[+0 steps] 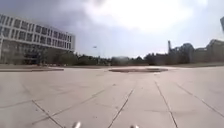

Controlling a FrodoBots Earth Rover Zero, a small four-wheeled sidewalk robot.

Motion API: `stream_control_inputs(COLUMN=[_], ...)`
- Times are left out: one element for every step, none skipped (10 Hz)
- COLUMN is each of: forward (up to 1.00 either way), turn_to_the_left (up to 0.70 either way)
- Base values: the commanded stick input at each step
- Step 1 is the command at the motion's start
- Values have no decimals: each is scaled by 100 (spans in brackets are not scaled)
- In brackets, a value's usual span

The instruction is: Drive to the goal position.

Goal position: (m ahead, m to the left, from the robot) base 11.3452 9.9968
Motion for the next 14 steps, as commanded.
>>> stream_control_inputs(forward=[70, 70, 70, 70, 70, 70, 70, 70, 70, 70, 70, 70, 70, 70], turn_to_the_left=[-1, -1, -1, -1, -1, -1, -1, -1, -1, -1, -1, -1, -1, -1])
